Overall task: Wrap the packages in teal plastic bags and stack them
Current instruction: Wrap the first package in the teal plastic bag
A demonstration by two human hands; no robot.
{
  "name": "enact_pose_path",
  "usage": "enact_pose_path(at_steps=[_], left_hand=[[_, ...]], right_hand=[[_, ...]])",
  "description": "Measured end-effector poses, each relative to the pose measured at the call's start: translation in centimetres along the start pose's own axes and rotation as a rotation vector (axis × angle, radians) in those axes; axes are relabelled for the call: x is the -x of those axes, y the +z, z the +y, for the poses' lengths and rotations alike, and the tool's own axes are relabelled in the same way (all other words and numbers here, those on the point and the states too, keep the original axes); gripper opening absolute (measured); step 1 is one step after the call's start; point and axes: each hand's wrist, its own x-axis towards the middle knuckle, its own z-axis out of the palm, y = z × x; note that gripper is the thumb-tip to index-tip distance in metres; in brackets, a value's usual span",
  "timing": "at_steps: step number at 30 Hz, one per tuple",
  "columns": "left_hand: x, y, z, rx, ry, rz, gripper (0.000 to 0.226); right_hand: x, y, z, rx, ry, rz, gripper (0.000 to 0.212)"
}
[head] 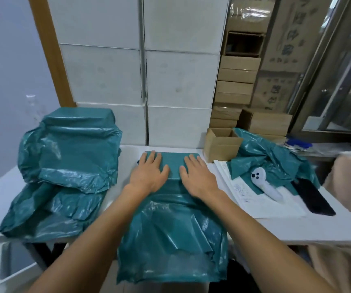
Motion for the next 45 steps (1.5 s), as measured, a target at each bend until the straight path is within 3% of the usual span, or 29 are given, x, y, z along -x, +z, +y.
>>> enact_pose_path(at_steps=[13, 16, 18, 22, 25, 30, 35, 41, 45], left_hand=[[2.3, -0.1, 0.0, 0.072, 0.027, 0.033, 0.073], [2.7, -1.1, -1.1, 0.317, 0.105, 0.002, 0.075], [3.3, -1.0, -3.2, 0.411, 0.249, 0.112, 0.072], [4.6, 1.0, -6.7, 0.279, 0.374, 0.158, 0.074], [4.3, 2.8, -7.7, 0.232, 0.413, 0.154, 0.074], [3.6, 2.5, -9.6, 0.17, 0.469, 0.103, 0.093], [3.2, 2.6, -10.1, 0.204, 0.512, 0.108, 0.094], [2.9, 2.9, -10.4, 0.238, 0.533, 0.126, 0.099], [3.5, 2.2, -10.5, 0.203, 0.511, 0.115, 0.12]], right_hand=[[1.8, -0.3, -0.1, -0.042, -0.014, -0.005, 0.065], [2.6, -1.0, 0.8, -0.218, -0.092, 0.03, 0.075], [3.7, -1.0, 2.1, -0.247, -0.194, 0.115, 0.084], [5.5, 0.6, 4.4, -0.132, -0.243, 0.106, 0.098], [5.1, 2.5, 5.7, -0.115, -0.272, 0.126, 0.093], [4.4, 2.5, 8.5, -0.174, -0.398, 0.087, 0.093], [4.1, 1.6, 9.7, -0.163, -0.498, 0.056, 0.086], [4.6, 2.0, 10.6, -0.123, -0.493, 0.083, 0.088], [5.1, 1.1, 10.6, -0.015, -0.531, 0.124, 0.092]])
